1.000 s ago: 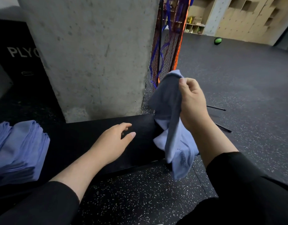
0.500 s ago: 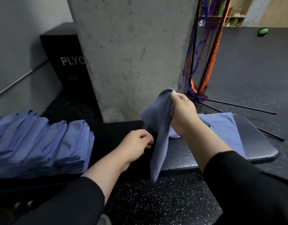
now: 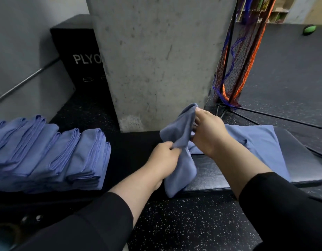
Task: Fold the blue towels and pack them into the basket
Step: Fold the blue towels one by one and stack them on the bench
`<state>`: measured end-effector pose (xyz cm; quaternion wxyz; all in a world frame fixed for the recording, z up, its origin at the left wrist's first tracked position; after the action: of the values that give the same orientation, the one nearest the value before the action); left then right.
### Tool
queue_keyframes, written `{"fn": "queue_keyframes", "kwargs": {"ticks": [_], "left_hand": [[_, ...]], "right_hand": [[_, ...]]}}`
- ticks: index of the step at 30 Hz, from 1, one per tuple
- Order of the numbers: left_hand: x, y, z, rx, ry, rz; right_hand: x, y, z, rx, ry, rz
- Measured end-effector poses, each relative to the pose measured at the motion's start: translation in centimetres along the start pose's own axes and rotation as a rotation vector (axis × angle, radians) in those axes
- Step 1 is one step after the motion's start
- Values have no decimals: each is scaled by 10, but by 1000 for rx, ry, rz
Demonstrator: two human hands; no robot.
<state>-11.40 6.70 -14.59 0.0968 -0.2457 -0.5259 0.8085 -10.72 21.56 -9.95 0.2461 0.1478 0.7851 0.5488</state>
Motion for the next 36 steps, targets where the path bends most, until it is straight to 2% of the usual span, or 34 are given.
{"fn": "queue_keyframes", "kwargs": {"ticks": [4,6,9,11,12,17,21,23,25,26,27,29,31,33,36], "left_hand": [[6,1,25,-280,-103,61],[8,3,38,-344,-136,85],[9,10,51,-430,-151,132],[8,13,56,-490,-154,158],[8,14,58,-513,-156,170],[7,12,72,-514,-212,153],[5,17,74,-556,-220,189],[4,14,92,-403,-329,124],[-6,-13,121,-66,-546,-91],[-12,-30,125,27,-574,-210],[-14,-43,118,50,-497,-301],[-17,-52,85,86,-218,-369],[-21,-46,56,322,-55,-382],[-22,-41,45,513,-60,-400],[-23,-50,53,494,-180,-478]], "right_hand": [[-6,3,-3,-819,100,149],[-18,-15,-11,-897,256,101],[-38,-45,-18,-851,572,-24],[-50,-49,-26,-932,725,36],[-52,-48,-29,-989,739,96],[-49,-22,-37,-1084,498,413],[-49,-4,-42,-1027,362,453],[-47,5,-41,-928,291,433],[-42,7,-39,-838,243,392],[-41,7,-38,-807,225,369],[-39,6,-37,-781,210,345],[-35,3,-34,-731,178,306],[-33,1,-33,-675,168,271],[-31,-1,-34,-678,177,258],[-28,0,-35,-697,163,269]]}}
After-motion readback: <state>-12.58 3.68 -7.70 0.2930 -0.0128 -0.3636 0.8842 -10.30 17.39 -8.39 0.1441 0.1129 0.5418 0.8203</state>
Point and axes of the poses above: each hand's wrist, its own x-axis towards the middle knuckle, its own z-axis out of the back of the hand, y = z × x, the point moved 10 cm from there along x, towards the middle knuckle, and after that the axes turned 1 degree about -y, right-handed, at the moved point
